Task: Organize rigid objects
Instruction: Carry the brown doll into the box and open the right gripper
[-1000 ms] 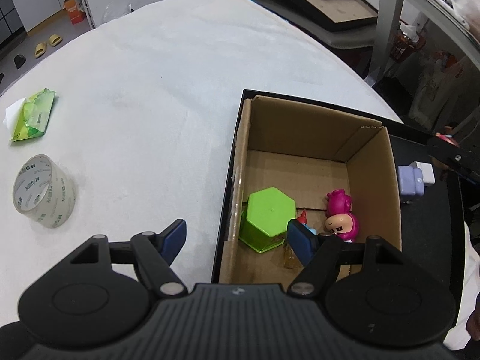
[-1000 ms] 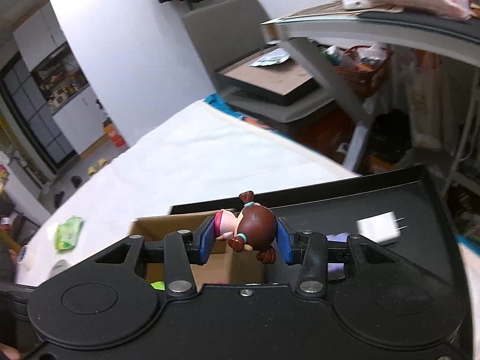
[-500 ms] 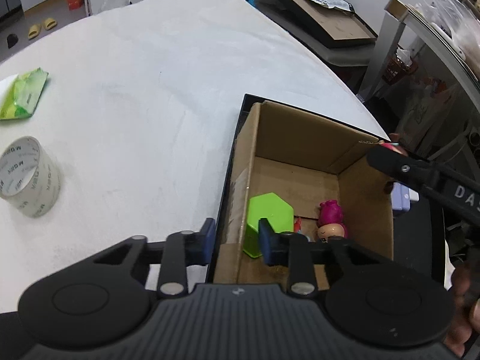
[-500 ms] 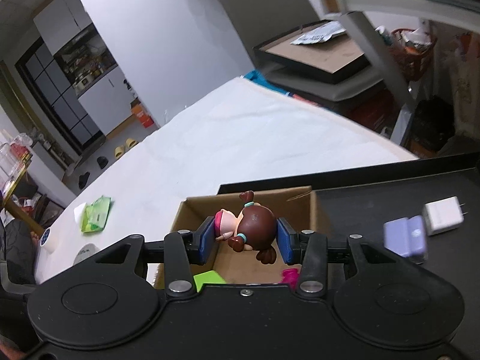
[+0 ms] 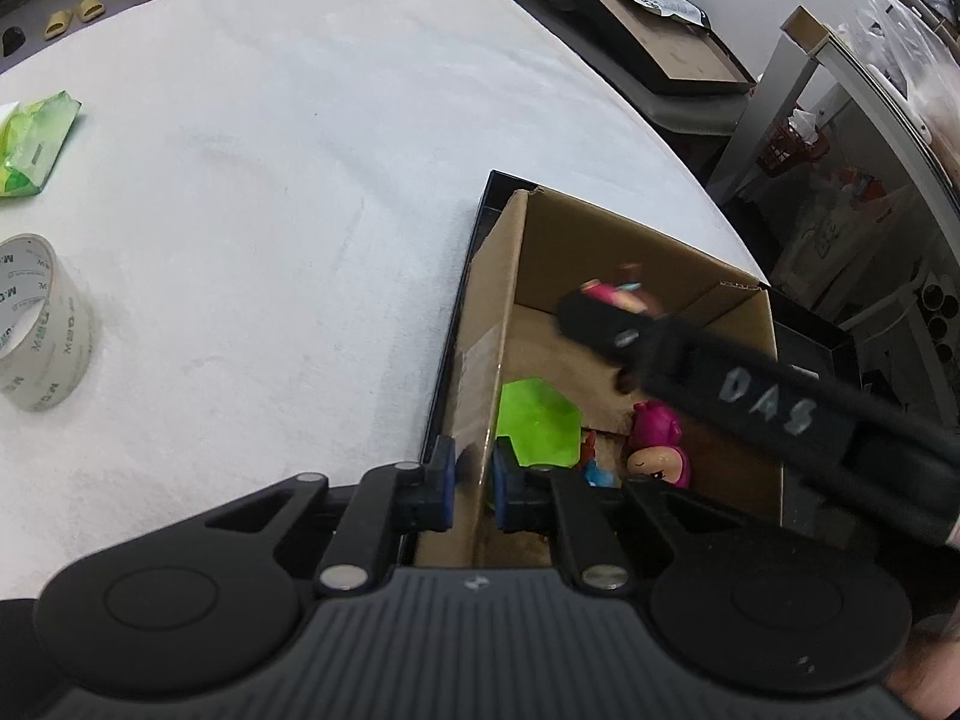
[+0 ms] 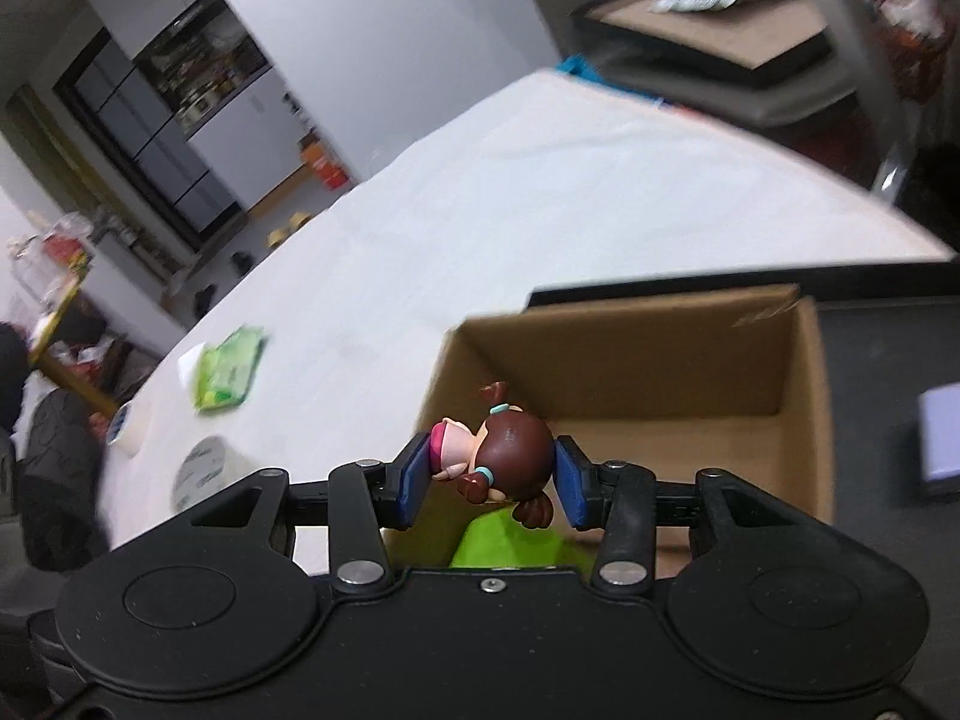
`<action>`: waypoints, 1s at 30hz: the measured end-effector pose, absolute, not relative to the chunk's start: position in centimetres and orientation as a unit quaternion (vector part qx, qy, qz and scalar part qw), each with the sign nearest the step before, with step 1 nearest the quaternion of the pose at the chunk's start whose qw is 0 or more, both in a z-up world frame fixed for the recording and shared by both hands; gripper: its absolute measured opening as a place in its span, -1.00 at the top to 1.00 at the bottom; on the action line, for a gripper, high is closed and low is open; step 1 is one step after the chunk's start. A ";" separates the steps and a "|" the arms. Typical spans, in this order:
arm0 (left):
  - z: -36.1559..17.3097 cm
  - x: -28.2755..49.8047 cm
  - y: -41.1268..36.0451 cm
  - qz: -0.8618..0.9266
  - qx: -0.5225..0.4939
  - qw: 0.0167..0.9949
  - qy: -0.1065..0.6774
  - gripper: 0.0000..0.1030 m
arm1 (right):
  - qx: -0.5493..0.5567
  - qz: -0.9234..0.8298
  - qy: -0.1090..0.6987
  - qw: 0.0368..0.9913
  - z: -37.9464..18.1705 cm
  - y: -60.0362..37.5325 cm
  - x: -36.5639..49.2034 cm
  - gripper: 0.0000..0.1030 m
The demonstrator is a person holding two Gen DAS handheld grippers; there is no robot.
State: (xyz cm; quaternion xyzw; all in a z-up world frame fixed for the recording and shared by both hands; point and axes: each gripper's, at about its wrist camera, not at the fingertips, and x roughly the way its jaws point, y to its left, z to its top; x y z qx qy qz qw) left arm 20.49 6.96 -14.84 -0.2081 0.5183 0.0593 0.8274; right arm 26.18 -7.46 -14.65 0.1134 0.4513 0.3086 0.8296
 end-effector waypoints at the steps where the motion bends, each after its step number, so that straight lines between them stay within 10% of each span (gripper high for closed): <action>1: -14.9 20.5 7.0 0.059 -0.210 0.827 0.518 0.78 | 0.122 0.314 0.458 0.823 -14.8 -7.5 26.3 0.05; 30: -14.3 21.7 5.0 0.096 -0.164 0.816 0.546 0.62 | 0.145 0.282 0.422 0.850 -12.1 -13.5 25.4 0.02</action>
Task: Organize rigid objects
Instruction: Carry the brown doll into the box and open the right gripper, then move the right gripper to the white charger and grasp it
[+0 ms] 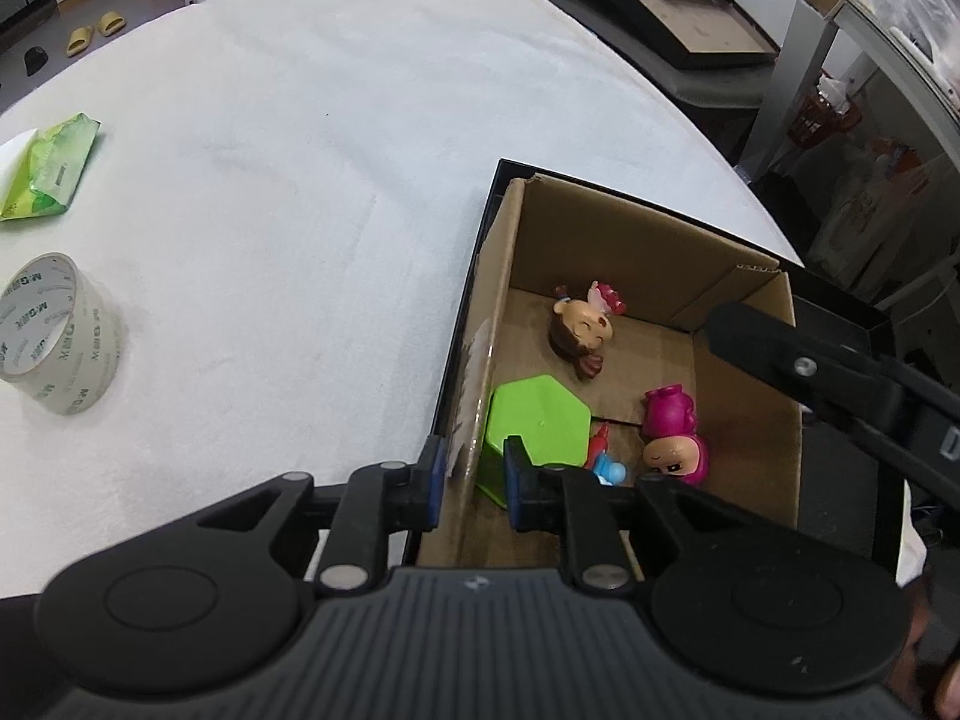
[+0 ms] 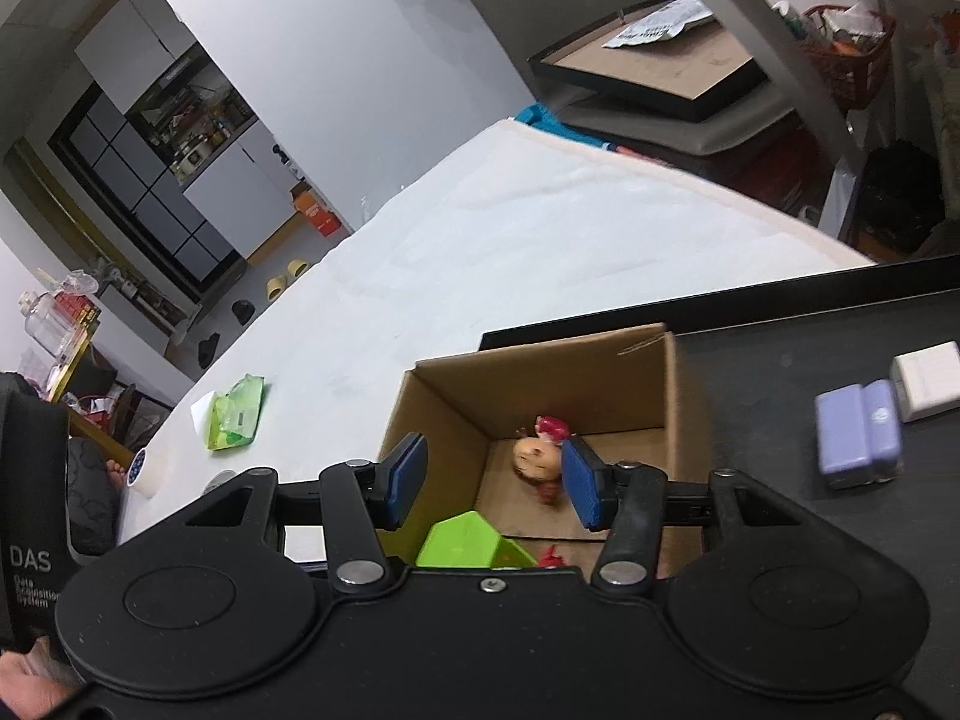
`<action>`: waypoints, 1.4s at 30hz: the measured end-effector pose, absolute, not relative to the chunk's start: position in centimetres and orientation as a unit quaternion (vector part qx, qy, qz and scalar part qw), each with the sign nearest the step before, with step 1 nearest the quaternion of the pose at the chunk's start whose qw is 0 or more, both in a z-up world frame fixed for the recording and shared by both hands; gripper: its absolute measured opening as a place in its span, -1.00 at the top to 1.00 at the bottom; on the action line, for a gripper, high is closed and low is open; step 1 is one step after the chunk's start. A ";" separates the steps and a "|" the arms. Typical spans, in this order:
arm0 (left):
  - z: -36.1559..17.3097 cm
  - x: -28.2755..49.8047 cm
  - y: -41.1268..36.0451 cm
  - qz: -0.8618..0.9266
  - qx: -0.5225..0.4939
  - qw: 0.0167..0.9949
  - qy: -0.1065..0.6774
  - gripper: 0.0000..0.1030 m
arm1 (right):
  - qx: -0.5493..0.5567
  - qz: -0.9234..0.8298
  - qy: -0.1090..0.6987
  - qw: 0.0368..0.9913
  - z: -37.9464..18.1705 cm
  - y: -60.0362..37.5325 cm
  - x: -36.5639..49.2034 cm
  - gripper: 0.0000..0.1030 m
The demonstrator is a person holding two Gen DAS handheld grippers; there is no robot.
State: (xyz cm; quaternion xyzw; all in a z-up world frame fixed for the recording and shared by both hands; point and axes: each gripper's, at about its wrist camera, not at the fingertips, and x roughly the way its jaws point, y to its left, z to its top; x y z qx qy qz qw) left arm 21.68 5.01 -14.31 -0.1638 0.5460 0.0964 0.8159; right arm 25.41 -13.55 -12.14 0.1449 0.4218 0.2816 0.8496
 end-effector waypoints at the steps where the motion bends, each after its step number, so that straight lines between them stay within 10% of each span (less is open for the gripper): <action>1: -14.3 21.7 4.9 0.098 -0.162 0.816 0.547 0.60 | 0.143 0.278 0.421 0.851 -12.2 -13.7 25.5 0.01; 16: -13.7 23.0 2.8 0.131 -0.119 0.815 0.552 0.17 | 0.152 0.236 0.401 0.872 -12.1 -17.8 26.0 -0.16; 42: -14.9 26.5 0.7 0.178 -0.089 0.807 0.557 0.03 | 0.250 0.109 0.431 0.860 -17.8 -27.7 29.7 -0.57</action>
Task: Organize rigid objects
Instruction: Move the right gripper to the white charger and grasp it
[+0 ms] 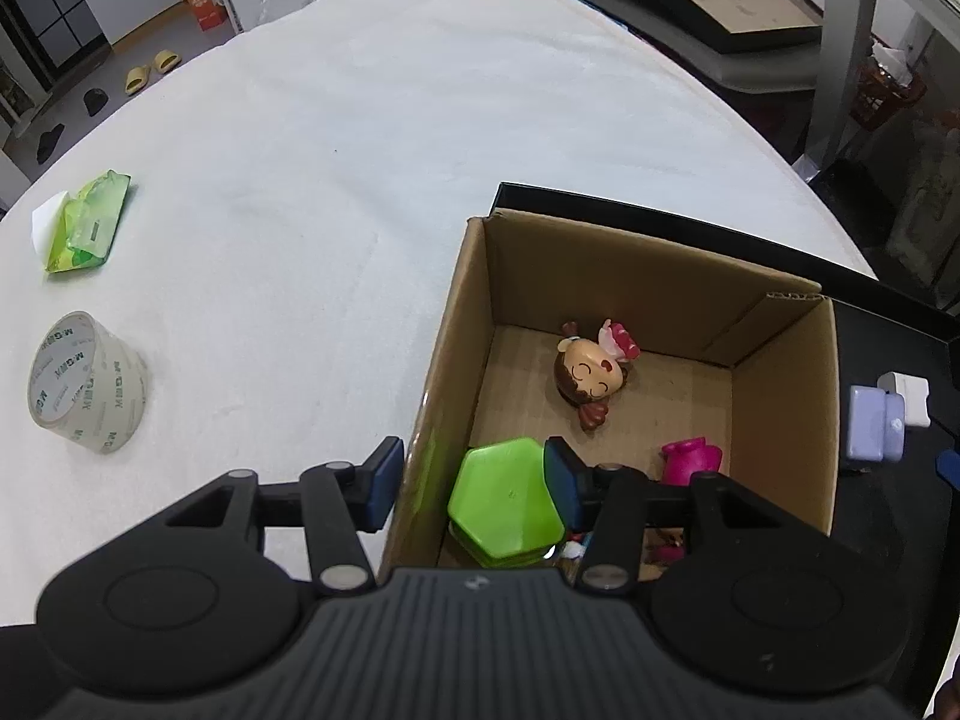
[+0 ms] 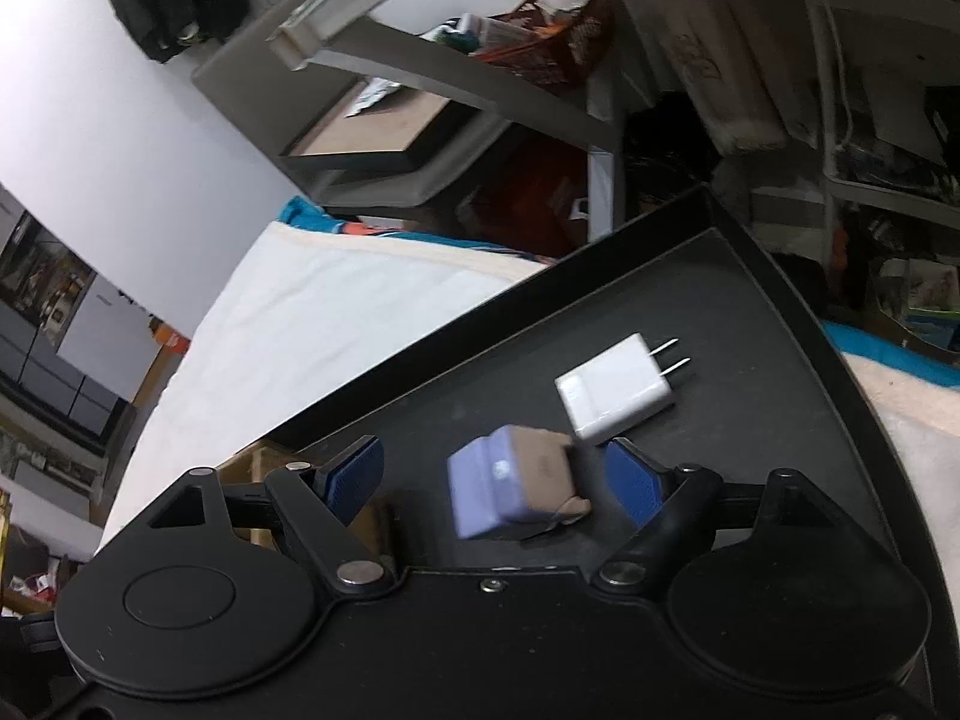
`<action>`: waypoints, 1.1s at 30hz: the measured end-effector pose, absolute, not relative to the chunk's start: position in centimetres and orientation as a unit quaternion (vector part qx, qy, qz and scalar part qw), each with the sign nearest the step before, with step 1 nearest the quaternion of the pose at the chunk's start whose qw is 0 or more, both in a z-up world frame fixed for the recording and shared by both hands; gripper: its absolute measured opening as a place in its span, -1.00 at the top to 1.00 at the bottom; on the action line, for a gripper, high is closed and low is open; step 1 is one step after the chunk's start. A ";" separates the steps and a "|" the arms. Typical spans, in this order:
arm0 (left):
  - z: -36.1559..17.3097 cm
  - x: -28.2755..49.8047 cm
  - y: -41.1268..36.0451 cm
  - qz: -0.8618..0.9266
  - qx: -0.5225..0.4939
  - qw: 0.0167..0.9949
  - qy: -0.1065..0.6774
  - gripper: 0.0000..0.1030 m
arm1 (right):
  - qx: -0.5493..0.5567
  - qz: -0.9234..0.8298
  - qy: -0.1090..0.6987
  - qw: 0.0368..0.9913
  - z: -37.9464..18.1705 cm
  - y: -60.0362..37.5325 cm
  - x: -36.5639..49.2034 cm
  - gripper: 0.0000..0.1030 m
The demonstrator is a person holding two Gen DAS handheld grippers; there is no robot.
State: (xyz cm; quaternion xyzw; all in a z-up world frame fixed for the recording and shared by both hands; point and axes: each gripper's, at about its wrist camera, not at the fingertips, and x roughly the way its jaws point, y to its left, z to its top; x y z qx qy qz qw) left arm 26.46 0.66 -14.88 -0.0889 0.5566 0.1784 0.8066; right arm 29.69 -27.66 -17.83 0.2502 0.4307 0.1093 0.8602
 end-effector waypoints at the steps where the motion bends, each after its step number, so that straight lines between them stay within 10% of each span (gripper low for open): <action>1: -14.9 26.6 0.6 0.180 -0.086 0.807 0.556 0.03 | 0.253 0.105 0.432 0.859 -18.0 -27.8 29.9 -0.58; 24: -15.2 30.0 0.6 0.178 -0.059 0.801 0.569 -0.02 | 0.261 0.066 0.429 0.862 -21.8 -27.3 34.1 -0.34; 33: -15.1 30.5 0.9 0.172 -0.052 0.802 0.570 -0.02 | 0.105 0.043 0.424 0.898 -21.6 -24.2 34.4 0.24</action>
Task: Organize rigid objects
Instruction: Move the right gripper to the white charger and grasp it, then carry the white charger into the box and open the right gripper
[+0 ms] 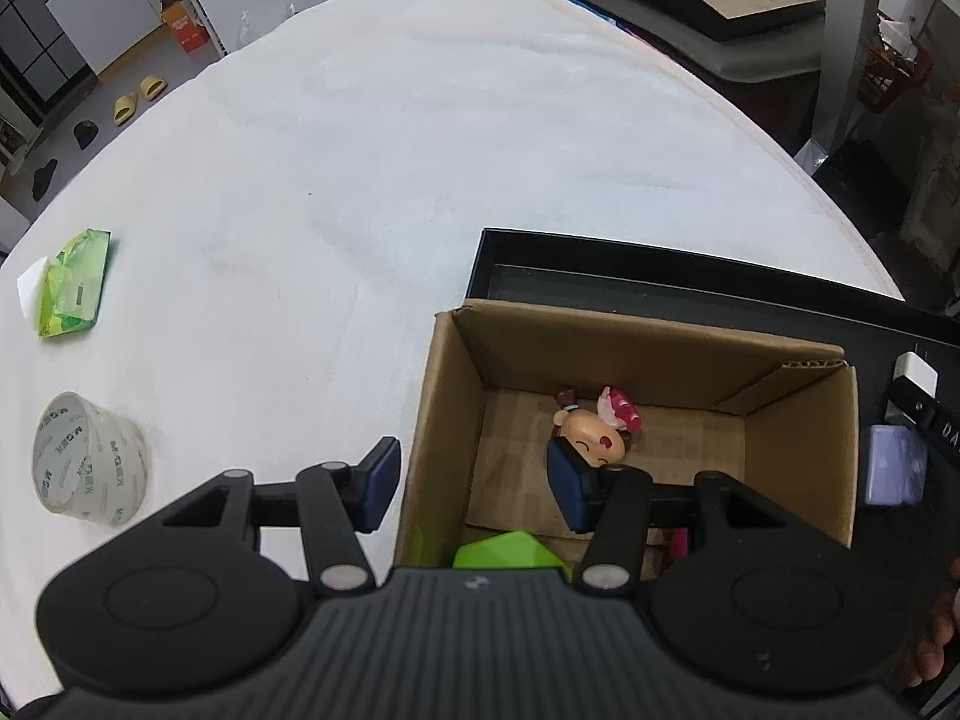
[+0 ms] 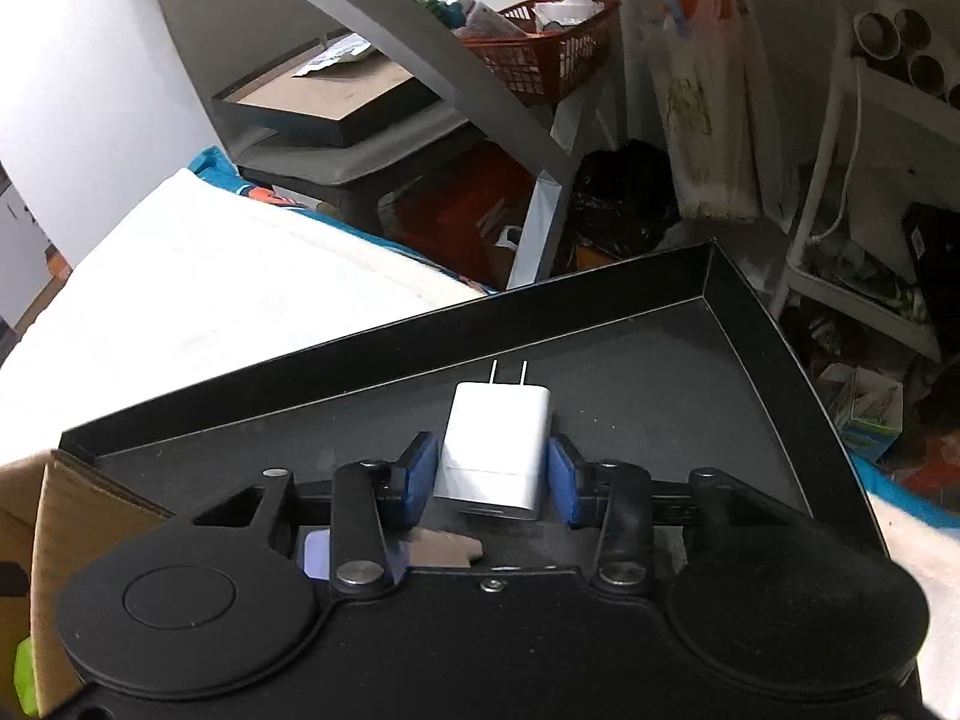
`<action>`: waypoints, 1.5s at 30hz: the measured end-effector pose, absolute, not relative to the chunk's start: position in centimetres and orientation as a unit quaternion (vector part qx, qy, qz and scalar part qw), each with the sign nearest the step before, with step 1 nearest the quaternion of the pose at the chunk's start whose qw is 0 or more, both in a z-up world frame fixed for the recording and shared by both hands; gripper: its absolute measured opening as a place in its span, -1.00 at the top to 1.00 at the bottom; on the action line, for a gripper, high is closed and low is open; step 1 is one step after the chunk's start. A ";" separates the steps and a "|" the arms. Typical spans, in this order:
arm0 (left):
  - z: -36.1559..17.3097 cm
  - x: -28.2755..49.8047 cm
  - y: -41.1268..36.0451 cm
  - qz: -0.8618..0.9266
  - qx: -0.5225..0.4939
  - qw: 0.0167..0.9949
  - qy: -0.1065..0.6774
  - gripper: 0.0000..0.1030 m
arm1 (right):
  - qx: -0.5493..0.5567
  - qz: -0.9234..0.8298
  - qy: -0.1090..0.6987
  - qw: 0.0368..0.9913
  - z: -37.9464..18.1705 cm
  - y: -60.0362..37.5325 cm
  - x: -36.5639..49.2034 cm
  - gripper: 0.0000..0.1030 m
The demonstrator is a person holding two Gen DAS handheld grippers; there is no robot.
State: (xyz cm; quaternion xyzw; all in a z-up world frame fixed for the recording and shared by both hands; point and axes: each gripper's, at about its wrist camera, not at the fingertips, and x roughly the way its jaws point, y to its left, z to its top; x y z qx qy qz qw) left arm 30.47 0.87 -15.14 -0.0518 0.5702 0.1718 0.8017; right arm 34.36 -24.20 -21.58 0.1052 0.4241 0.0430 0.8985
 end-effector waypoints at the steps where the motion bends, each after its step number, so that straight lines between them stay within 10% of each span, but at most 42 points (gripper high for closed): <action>1: -15.2 30.4 0.9 0.172 -0.053 0.801 0.570 -0.02 | 0.107 0.042 0.426 0.898 -21.5 -24.3 34.3 0.25; 39: -13.3 22.4 4.5 0.117 -0.125 0.832 0.528 0.00 | 0.045 0.187 0.342 0.920 -10.0 -15.4 26.3 0.27; 45: -14.5 21.4 5.9 0.118 -0.159 0.818 0.540 0.42 | 0.025 0.210 0.346 0.914 -10.1 -13.1 25.5 0.27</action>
